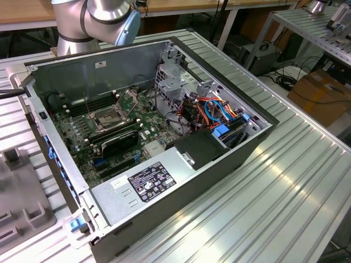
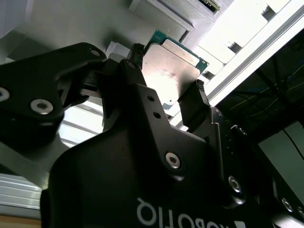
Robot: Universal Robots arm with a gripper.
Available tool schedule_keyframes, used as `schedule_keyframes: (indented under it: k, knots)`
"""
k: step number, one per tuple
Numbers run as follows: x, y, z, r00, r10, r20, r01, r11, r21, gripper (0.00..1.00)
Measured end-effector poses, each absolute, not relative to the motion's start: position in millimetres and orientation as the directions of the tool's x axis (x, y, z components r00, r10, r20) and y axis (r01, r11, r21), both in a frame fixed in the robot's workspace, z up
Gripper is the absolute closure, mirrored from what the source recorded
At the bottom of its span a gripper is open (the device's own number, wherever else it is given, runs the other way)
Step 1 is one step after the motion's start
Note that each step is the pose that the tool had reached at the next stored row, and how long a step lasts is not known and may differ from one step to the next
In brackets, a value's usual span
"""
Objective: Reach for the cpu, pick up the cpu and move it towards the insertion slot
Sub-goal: 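Pick up the cpu and move it towards the insertion slot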
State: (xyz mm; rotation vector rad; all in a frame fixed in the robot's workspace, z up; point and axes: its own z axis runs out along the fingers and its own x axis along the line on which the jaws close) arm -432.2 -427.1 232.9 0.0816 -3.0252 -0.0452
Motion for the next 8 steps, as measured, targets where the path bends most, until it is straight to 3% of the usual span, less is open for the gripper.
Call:
schedule_keyframes:
  k: [8]
  knots:
    - [-432.0,-427.1,237.4,-0.991,-0.055,0.123,-0.052,0.998,0.033,0.45]
